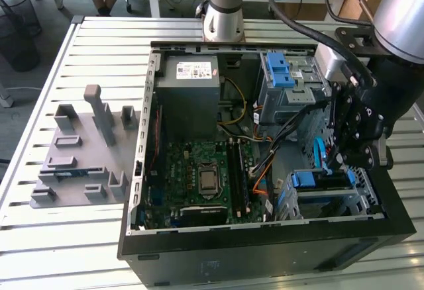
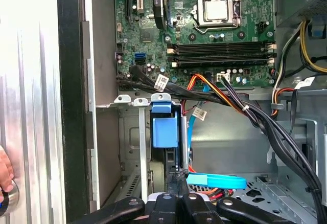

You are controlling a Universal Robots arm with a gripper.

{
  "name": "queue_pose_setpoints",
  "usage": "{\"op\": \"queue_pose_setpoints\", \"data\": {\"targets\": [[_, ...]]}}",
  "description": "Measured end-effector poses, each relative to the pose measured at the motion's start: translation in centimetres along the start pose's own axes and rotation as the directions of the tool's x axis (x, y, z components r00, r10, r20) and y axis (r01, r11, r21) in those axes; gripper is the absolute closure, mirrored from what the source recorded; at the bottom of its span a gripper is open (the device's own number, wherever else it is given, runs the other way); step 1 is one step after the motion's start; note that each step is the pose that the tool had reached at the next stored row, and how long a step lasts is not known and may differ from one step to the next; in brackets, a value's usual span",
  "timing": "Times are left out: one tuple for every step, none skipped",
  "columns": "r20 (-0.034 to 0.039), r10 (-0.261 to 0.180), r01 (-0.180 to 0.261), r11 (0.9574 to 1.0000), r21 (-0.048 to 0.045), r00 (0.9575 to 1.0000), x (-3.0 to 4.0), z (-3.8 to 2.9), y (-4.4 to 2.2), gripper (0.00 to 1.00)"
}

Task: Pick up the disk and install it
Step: 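Insert the second disk wire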

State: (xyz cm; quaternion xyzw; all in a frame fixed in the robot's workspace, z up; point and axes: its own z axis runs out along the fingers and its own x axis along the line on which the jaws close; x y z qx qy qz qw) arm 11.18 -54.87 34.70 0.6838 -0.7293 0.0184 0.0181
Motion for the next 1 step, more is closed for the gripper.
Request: {"op": "queue_pose_setpoints", "data": {"targets": [[0.0001, 0.000, 0.000, 1.0000, 0.0000, 1.0000, 0.00, 0.00, 0.00, 0.89]]}}
